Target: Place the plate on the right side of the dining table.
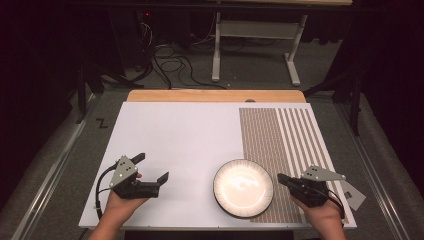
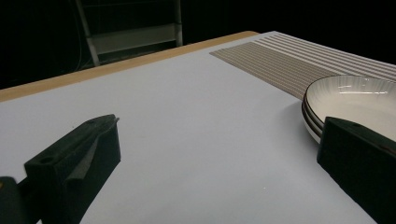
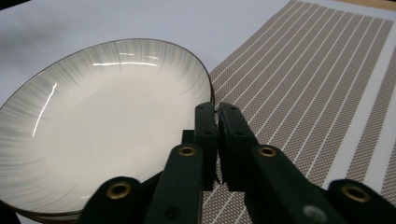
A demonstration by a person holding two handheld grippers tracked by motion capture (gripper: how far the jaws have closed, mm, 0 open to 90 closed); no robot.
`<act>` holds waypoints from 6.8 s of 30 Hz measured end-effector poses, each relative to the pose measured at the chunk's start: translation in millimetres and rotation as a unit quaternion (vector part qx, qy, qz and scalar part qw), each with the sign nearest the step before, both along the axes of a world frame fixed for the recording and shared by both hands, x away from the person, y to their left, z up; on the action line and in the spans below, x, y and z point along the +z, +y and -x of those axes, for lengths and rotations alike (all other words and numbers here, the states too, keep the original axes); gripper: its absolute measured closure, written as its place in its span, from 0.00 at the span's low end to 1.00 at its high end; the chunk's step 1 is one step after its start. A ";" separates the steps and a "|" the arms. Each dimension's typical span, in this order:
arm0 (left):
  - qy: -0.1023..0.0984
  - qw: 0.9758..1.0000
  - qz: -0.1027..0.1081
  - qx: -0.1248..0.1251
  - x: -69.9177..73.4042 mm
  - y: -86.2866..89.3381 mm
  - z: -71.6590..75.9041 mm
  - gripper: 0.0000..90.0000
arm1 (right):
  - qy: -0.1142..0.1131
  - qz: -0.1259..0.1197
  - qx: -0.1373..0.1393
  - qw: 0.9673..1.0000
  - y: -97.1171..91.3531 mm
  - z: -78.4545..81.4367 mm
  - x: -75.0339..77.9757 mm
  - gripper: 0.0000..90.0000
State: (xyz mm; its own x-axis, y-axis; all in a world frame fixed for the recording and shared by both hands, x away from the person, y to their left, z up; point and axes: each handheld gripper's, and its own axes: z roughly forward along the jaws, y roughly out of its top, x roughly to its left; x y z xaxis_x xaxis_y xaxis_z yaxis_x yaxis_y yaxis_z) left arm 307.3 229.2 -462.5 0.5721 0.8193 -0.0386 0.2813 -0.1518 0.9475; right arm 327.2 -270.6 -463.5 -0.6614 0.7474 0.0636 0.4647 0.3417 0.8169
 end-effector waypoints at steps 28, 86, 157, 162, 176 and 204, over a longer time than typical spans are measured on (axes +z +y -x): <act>0.004 1.000 -0.001 -0.004 -0.4 -0.3 -0.3 0.00 | 0.049 -0.005 0.027 0.998 5.1 -5.0 -11.5 1.00; 0.008 1.000 -0.001 -0.011 -1.4 -1.8 -0.2 0.00 | 0.042 -0.003 0.008 0.999 11.2 -5.3 -10.8 1.00; 0.007 1.000 0.001 -0.015 -0.3 -2.0 -0.2 0.00 | 0.056 0.027 0.035 0.997 35.0 -5.8 -19.2 1.00; 0.007 1.000 0.001 -0.015 0.0 -1.9 -0.1 0.00 | 0.055 0.027 0.034 0.998 35.3 -5.7 -19.3 1.00; 0.006 1.000 0.002 -0.015 0.8 -1.8 0.8 0.00 | 0.059 0.059 0.061 0.995 51.6 -4.9 -24.4 1.00; 0.123 0.985 0.059 -0.104 2.7 -60.4 1.7 0.11 | 0.052 0.068 0.080 0.993 67.8 -1.8 -24.8 1.00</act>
